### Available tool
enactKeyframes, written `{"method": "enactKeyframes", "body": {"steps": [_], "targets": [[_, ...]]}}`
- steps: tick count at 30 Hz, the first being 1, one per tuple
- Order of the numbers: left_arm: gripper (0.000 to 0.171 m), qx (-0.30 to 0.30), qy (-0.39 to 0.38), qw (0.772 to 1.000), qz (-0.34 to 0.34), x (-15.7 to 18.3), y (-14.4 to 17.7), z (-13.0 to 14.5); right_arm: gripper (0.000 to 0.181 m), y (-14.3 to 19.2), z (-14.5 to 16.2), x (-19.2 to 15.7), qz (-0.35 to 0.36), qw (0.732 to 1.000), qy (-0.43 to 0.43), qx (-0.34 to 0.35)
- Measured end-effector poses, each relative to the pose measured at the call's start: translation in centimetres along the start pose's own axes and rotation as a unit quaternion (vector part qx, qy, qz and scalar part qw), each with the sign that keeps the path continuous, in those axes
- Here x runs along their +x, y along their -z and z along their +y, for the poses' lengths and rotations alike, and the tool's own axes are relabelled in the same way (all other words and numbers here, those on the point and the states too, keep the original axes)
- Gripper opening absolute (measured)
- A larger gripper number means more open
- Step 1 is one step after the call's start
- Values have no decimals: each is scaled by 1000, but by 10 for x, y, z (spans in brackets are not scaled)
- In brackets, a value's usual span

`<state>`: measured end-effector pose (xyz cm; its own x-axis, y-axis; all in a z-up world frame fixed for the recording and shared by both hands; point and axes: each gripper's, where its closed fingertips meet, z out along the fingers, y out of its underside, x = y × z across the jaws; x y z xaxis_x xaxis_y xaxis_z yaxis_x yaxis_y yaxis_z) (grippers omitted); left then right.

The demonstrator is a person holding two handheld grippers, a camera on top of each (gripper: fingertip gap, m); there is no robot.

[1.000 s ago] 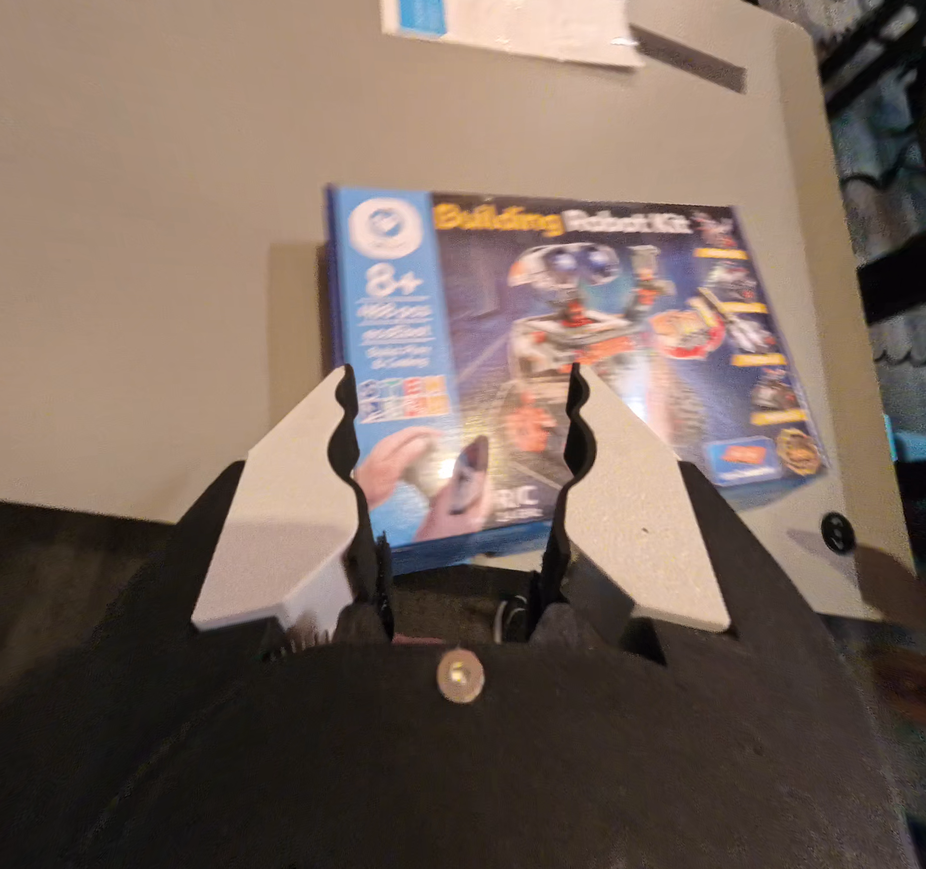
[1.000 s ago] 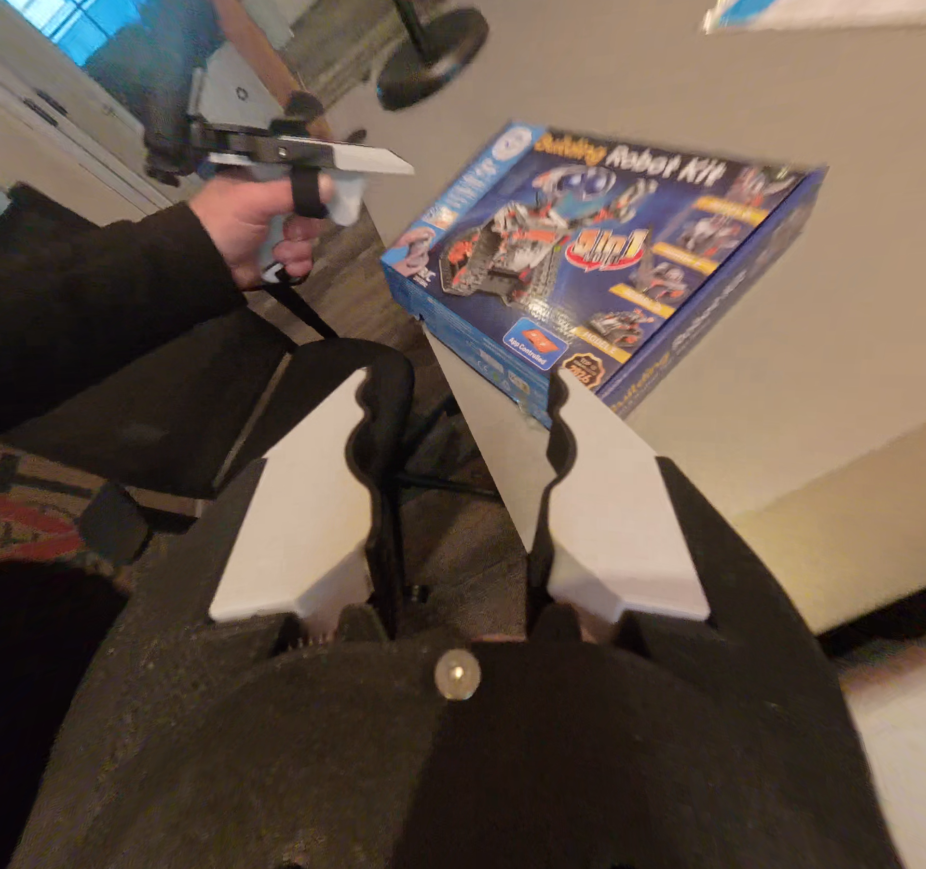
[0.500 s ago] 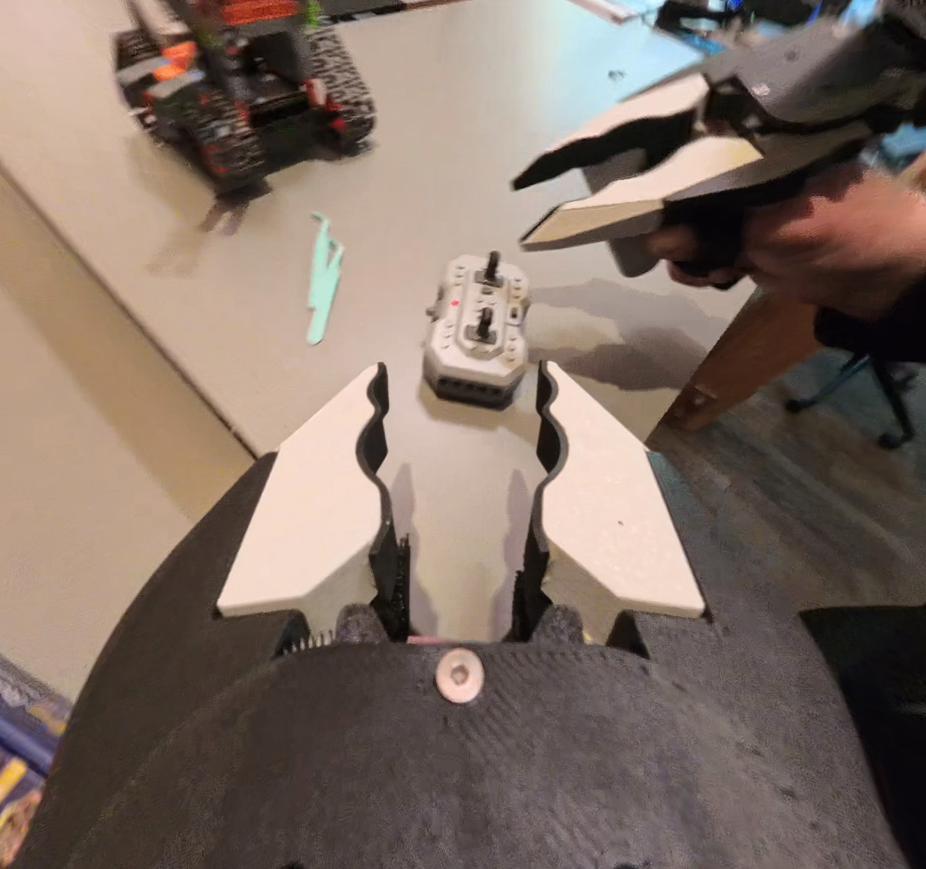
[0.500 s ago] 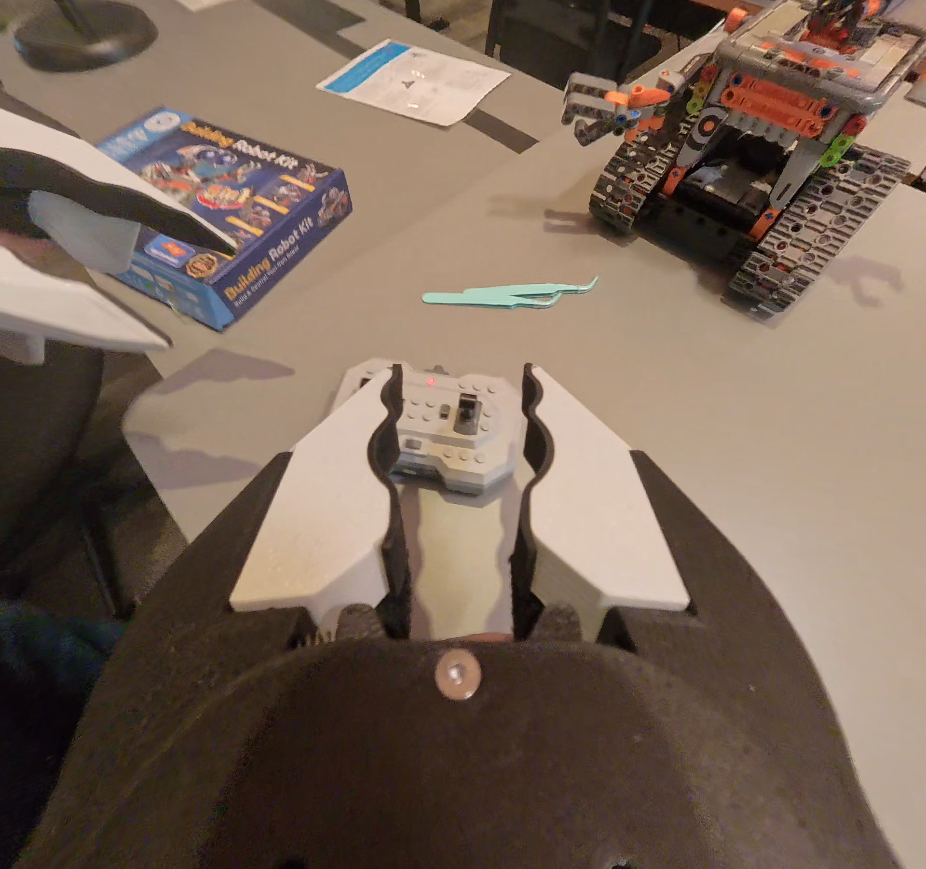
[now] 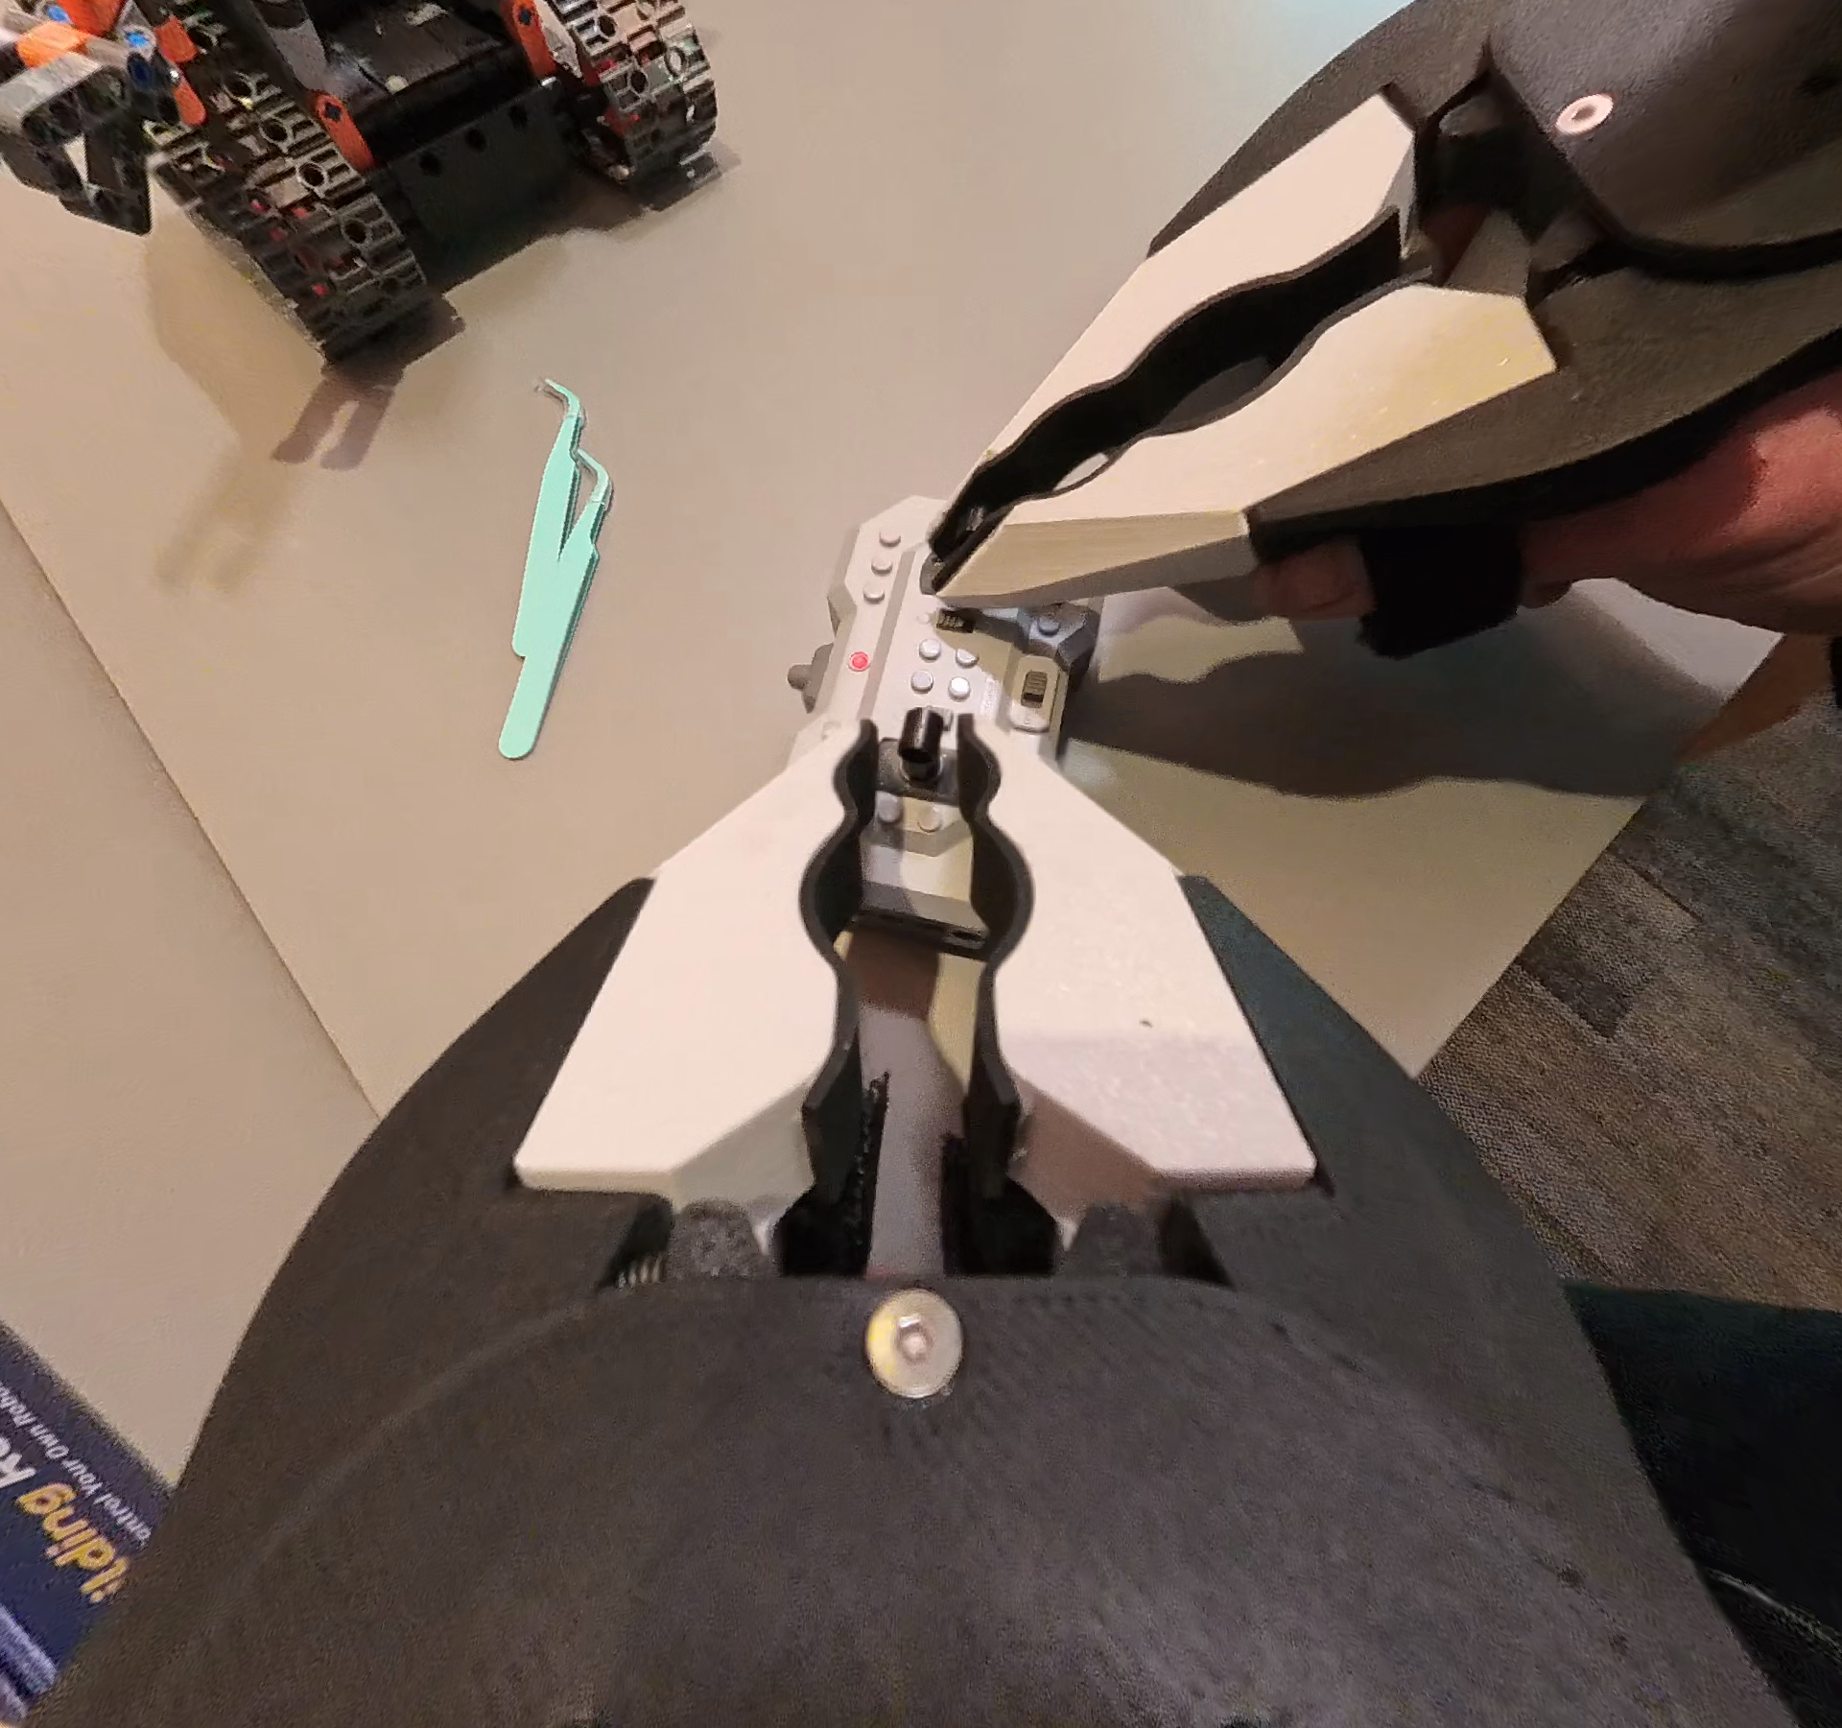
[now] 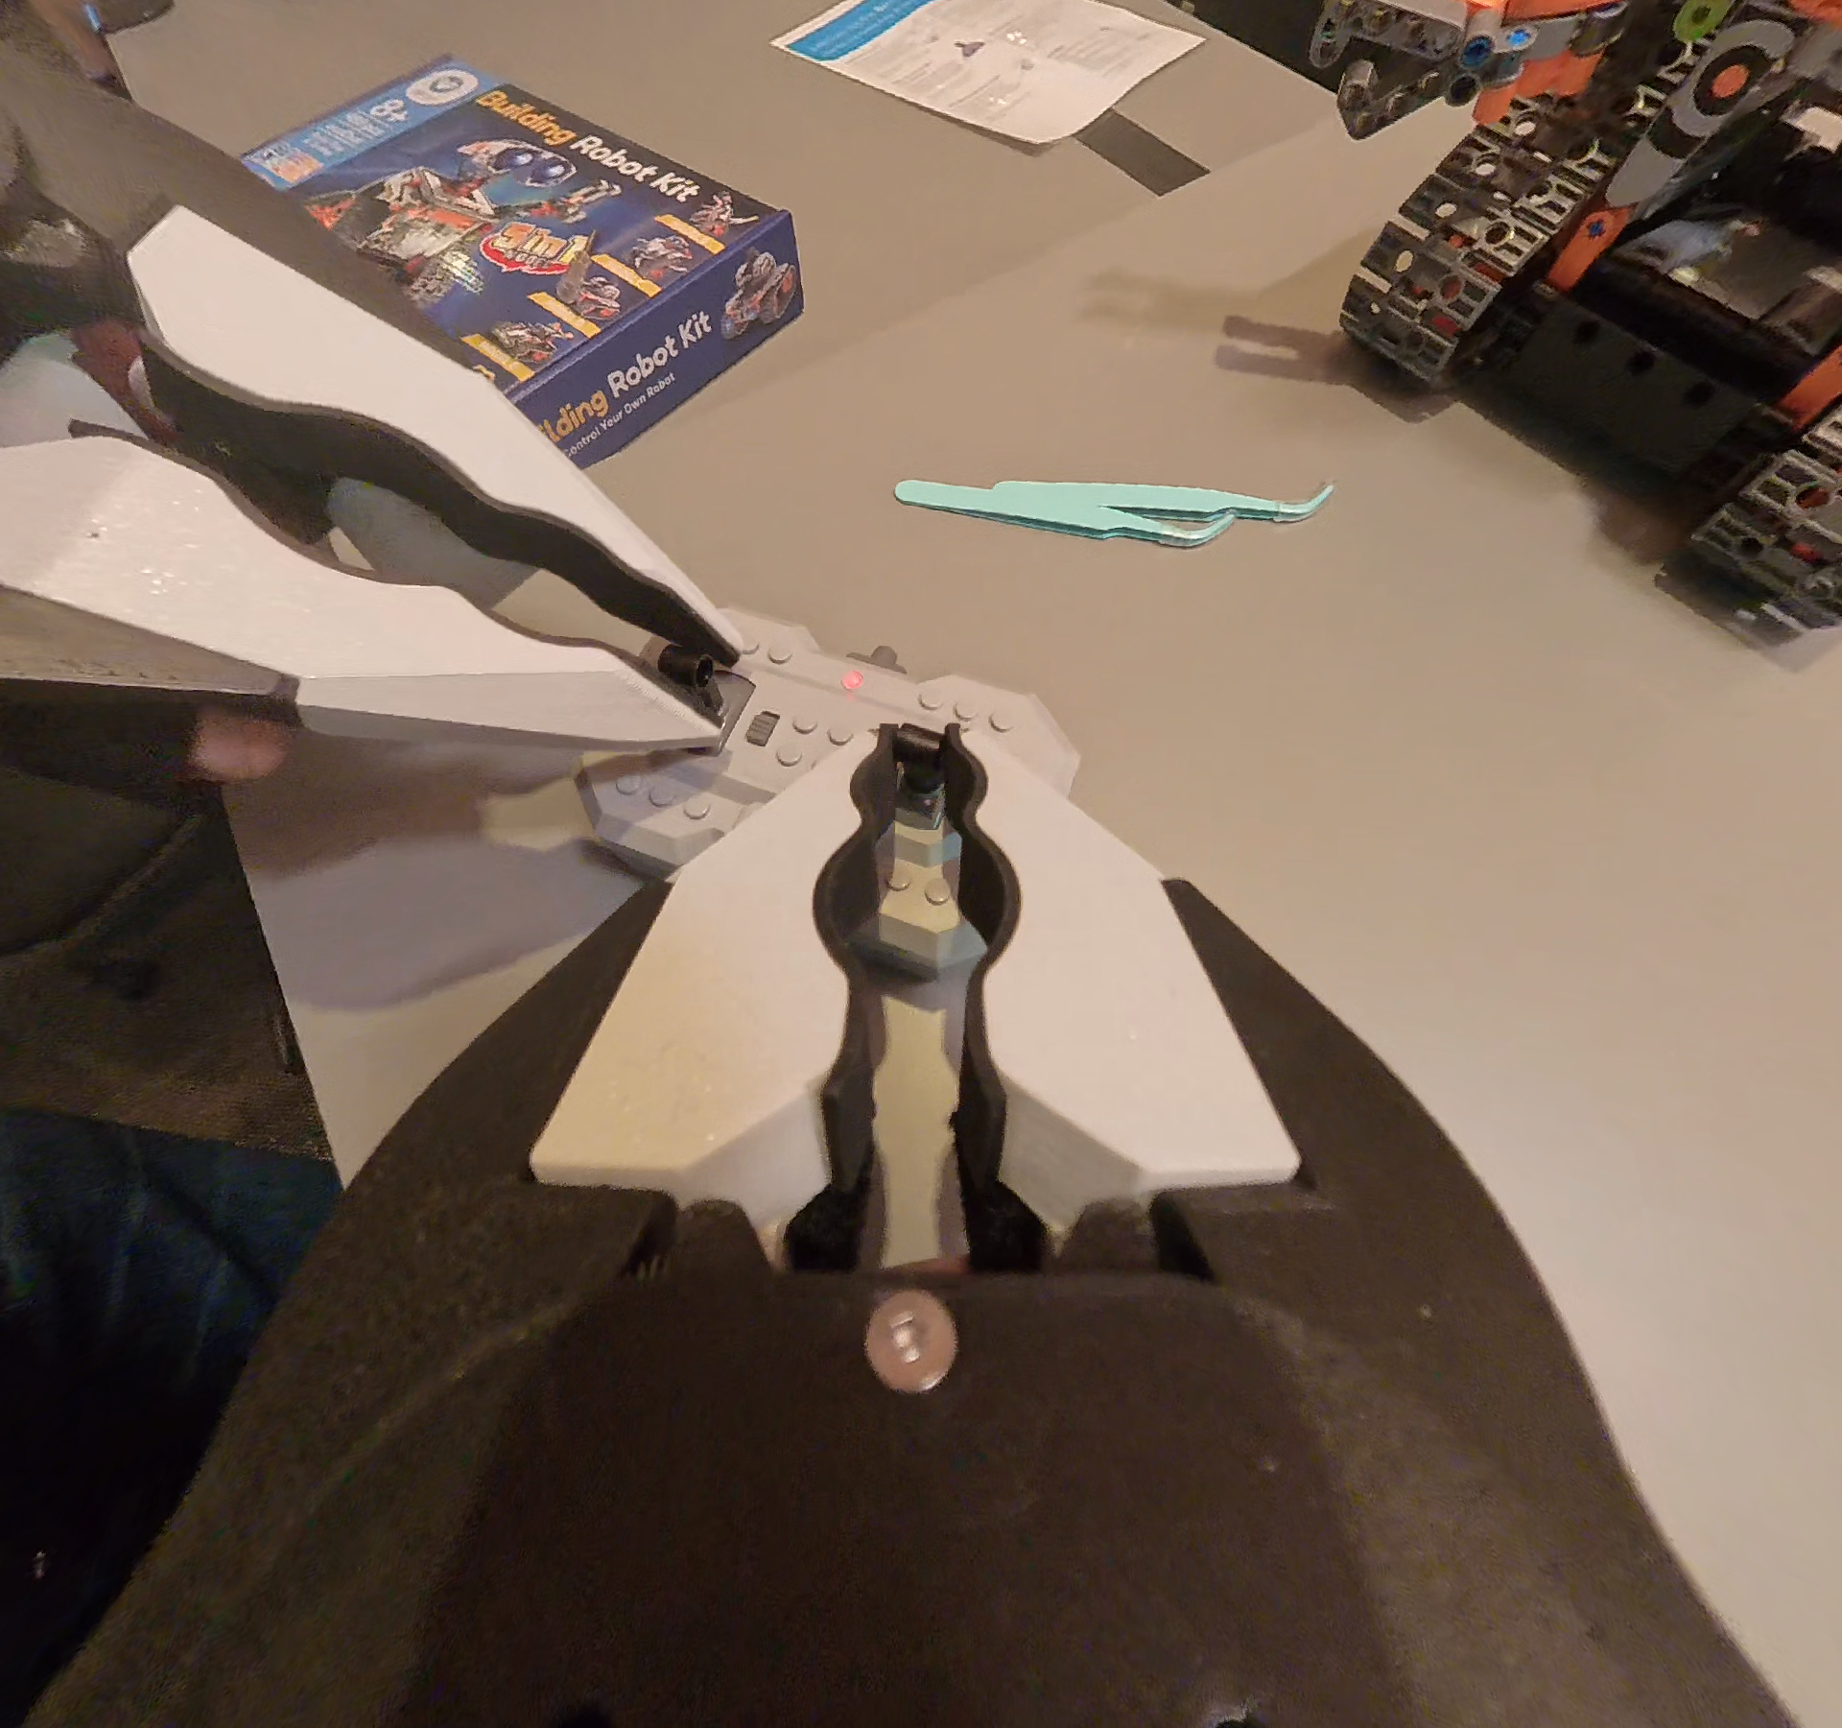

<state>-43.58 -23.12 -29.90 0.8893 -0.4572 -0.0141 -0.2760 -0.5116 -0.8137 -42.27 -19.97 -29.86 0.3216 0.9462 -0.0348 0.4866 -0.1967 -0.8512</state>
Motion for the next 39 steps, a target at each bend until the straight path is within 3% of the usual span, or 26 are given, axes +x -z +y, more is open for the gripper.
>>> {"method": "enactKeyframes", "body": {"steps": [2,7,17,30,34,36,39], "targets": [[6,-3,3,1000,4,4,-2,3,6,4,3,0,2,1000,-9,-1],[6,3,3,1000,17,16,-7,-1,7,20,12,1,12,1000,-18,11],[8,10,90,993,70,25,-15,-8,7,33,21,5,33,999,-22,28],[7,41,-131,990,-8,37,-13,-6,6,32,21,9,37,998,-43,18],[9,40,-130,990,-20,37,-13,-7,6,32,21,9,34,998,-40,19],[22,36,-122,992,-24,37,-14,-8,6,32,21,9,33,998,-43,20],[18,35,-97,995,-15,39,-14,-6,6,32,21,8,34,998,-42,22]]}}
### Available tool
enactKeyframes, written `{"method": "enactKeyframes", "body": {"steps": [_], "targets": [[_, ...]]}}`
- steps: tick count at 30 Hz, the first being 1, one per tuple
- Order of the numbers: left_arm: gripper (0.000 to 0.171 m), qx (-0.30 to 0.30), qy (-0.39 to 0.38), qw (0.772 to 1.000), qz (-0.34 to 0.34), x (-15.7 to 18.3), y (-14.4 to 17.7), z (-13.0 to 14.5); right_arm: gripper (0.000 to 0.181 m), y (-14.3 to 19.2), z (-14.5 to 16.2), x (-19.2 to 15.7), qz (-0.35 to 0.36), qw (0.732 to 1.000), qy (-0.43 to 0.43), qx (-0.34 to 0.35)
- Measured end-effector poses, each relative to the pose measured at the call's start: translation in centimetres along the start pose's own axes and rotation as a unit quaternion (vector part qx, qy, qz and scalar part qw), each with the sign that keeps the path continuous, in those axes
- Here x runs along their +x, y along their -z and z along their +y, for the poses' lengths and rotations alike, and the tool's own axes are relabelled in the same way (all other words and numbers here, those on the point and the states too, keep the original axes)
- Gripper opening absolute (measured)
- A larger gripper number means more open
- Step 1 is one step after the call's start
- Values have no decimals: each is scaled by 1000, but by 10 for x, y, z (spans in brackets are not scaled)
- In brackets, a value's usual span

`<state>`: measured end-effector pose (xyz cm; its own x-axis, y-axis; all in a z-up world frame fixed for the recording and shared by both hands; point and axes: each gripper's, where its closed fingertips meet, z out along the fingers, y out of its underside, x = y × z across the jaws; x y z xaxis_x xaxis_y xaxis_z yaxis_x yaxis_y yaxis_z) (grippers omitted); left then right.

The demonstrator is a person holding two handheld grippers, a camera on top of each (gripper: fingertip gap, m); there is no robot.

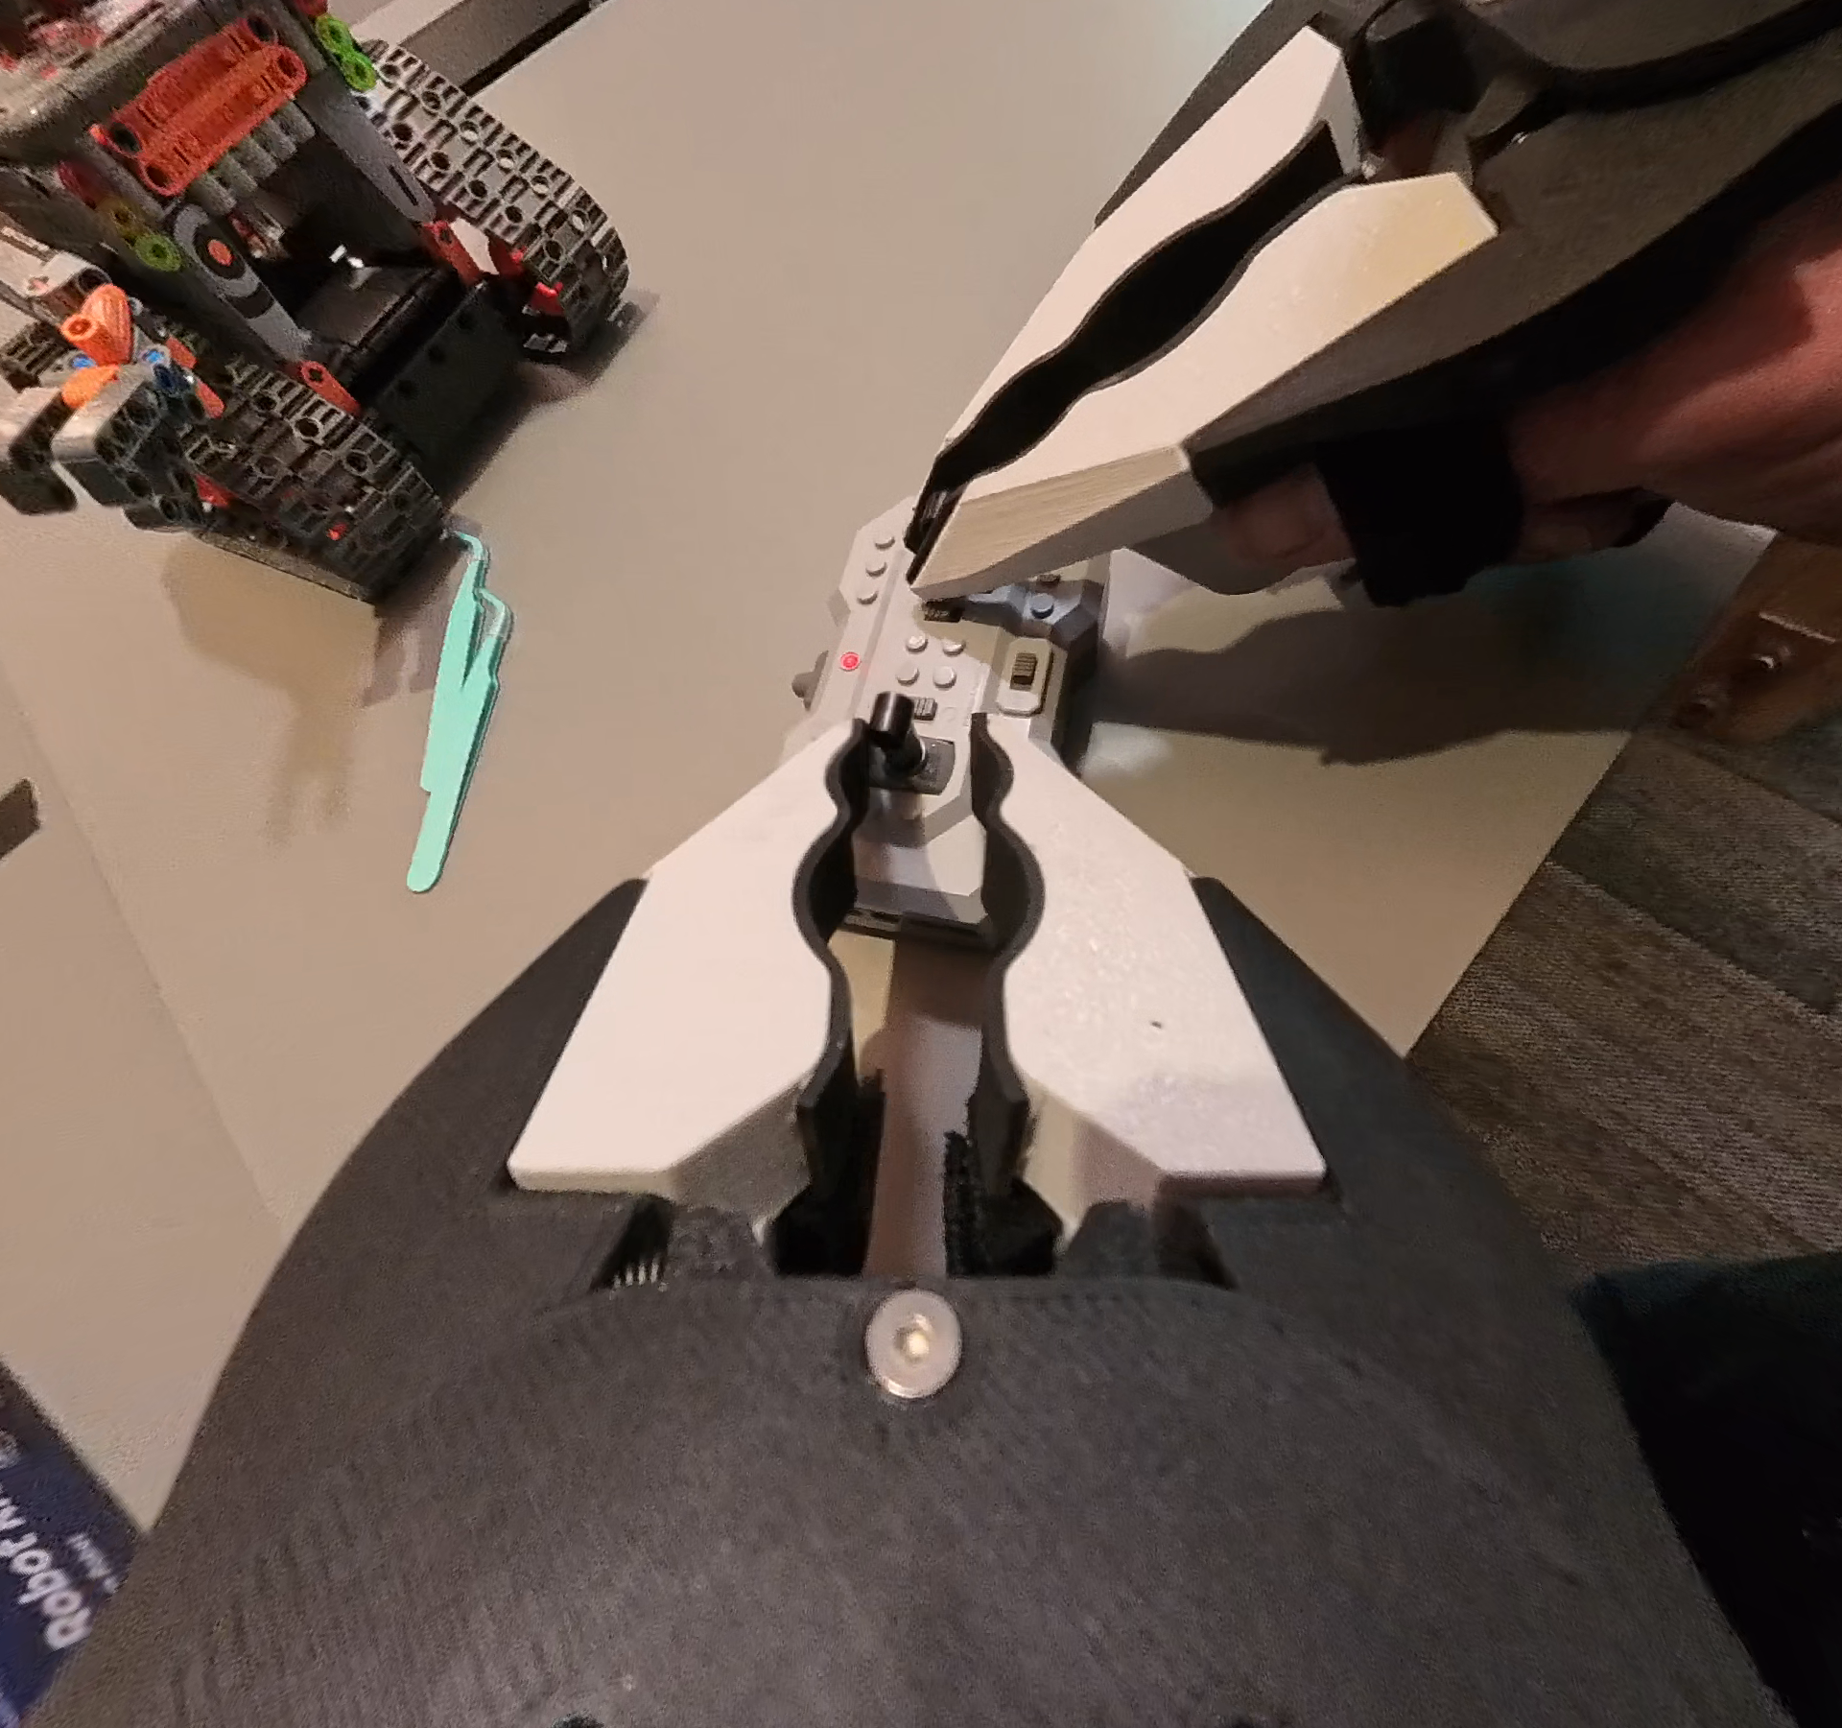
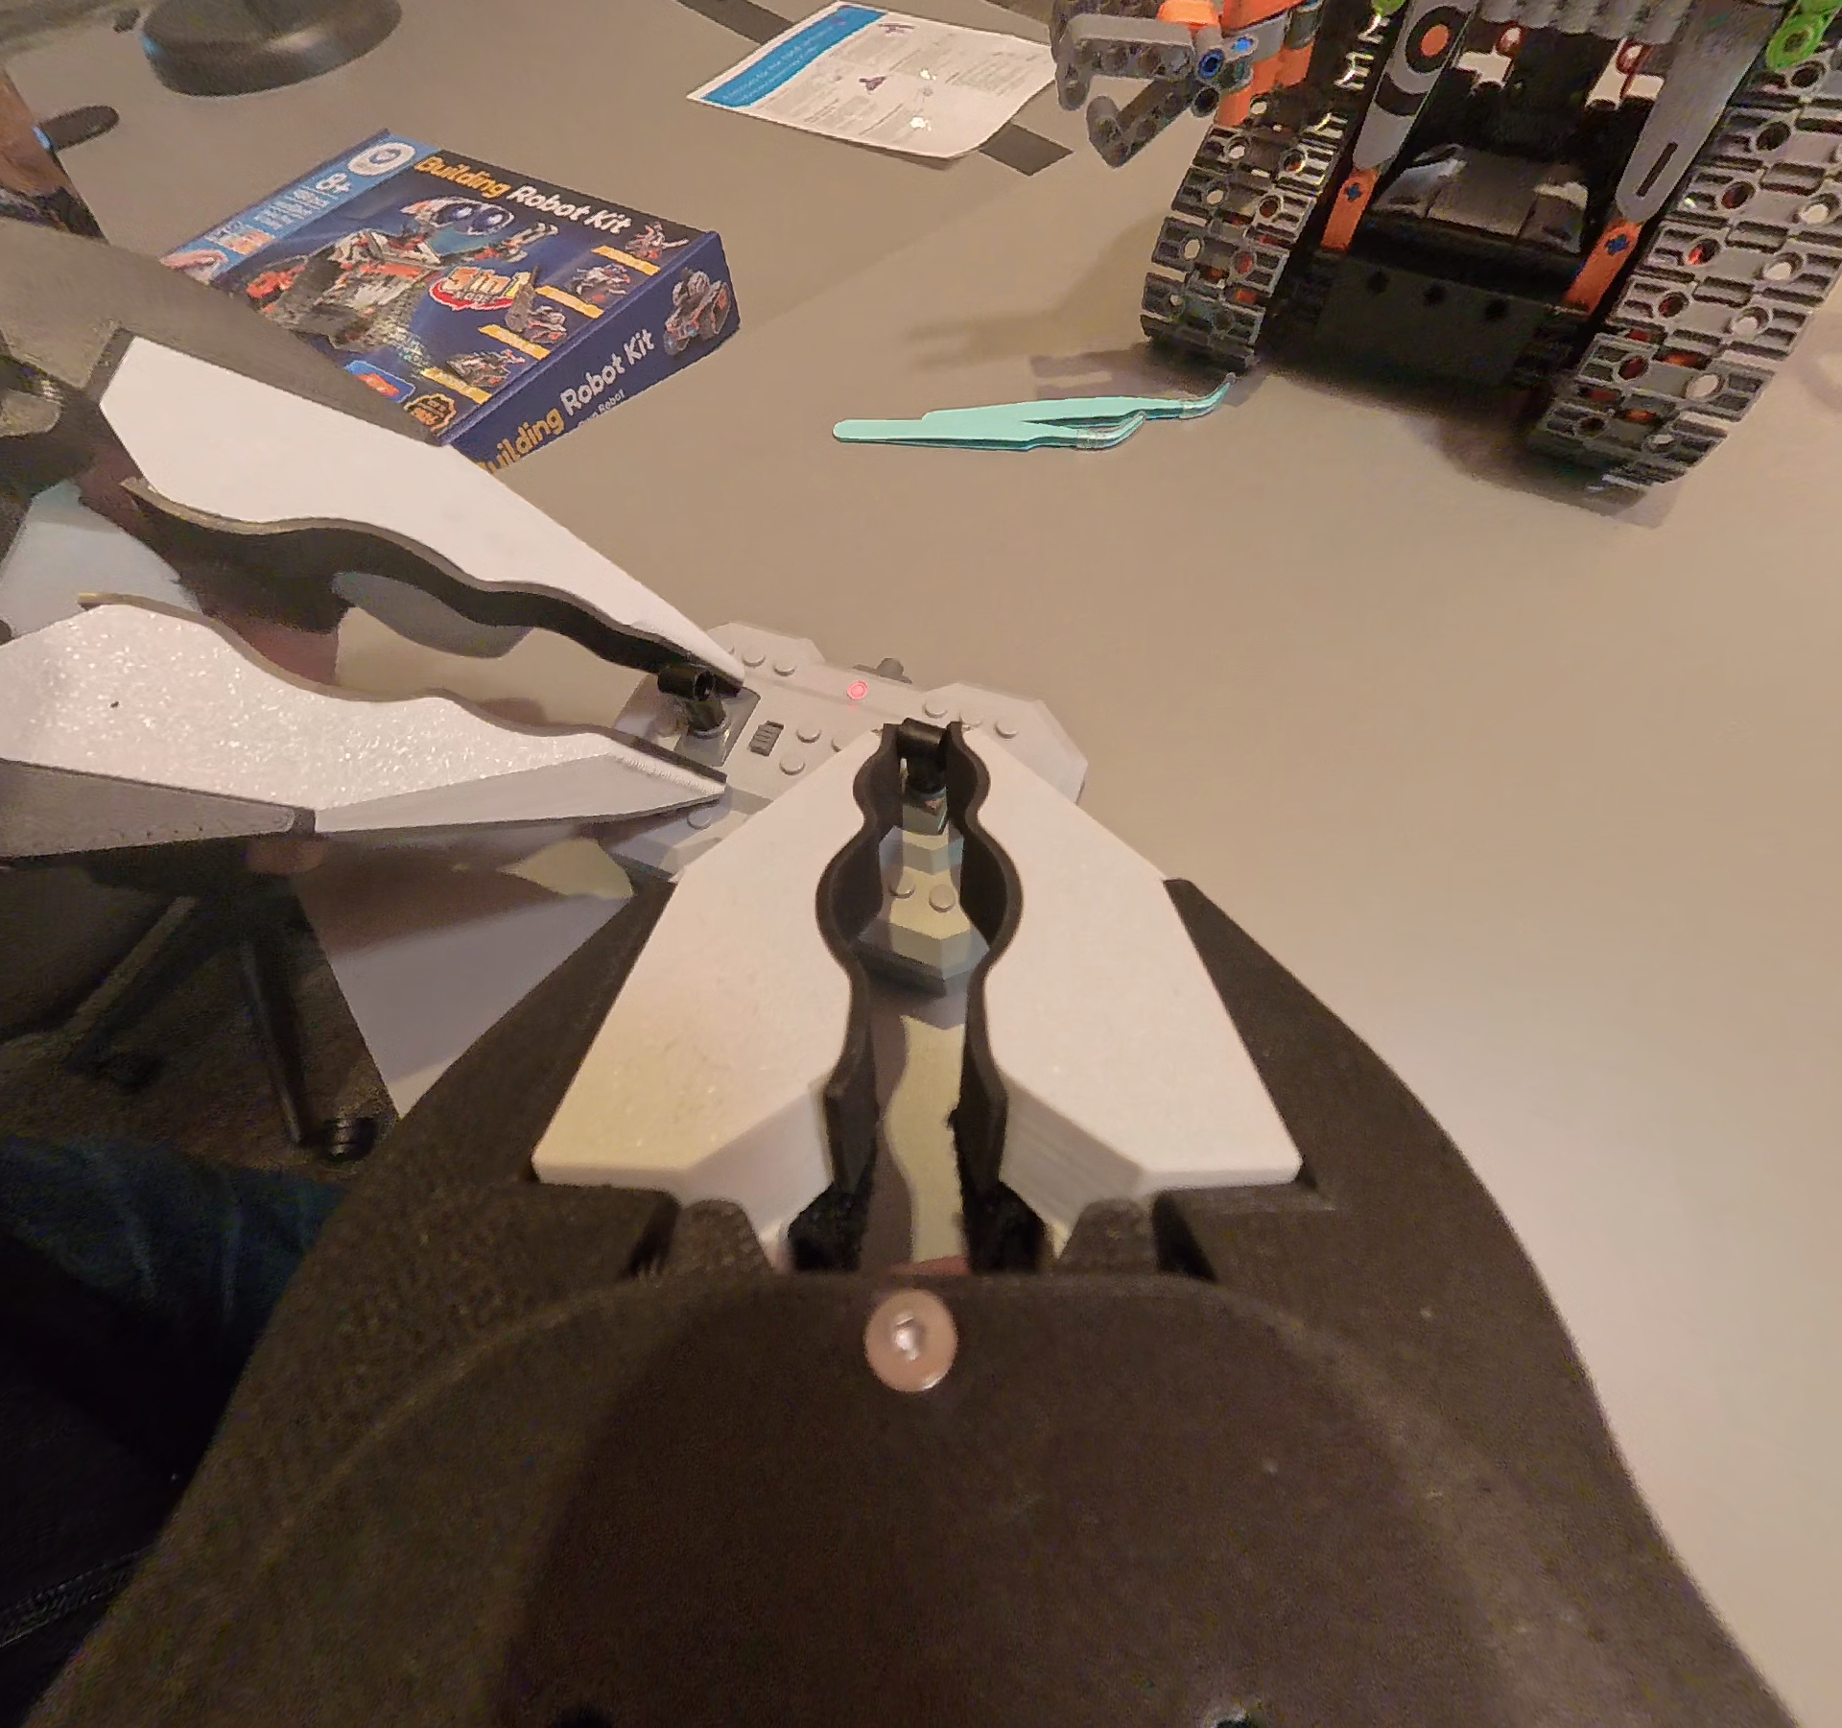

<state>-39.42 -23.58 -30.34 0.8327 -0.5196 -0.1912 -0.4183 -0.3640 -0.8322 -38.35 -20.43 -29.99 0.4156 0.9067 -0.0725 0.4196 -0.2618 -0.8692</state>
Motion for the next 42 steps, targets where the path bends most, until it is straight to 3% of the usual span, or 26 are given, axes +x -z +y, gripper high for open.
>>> {"method": "enactKeyframes", "body": {"steps": [3,7,22,27,42], "targets": [[7,2,-8,1000,-4,1,1,-1,6,0,0,1,2,1000,-1,0],[7,-1,-31,999,-8,1,1,-1,6,-1,0,1,6,1000,-3,-2],[24,-6,38,999,-14,-5,2,1,17,5,-1,0,-8,1000,-9,19],[21,-7,33,999,-7,-4,0,0,7,2,0,3,-14,1000,7,10],[7,-4,28,999,14,-1,-5,-3,5,-2,-1,7,-30,998,-8,-53]]}}
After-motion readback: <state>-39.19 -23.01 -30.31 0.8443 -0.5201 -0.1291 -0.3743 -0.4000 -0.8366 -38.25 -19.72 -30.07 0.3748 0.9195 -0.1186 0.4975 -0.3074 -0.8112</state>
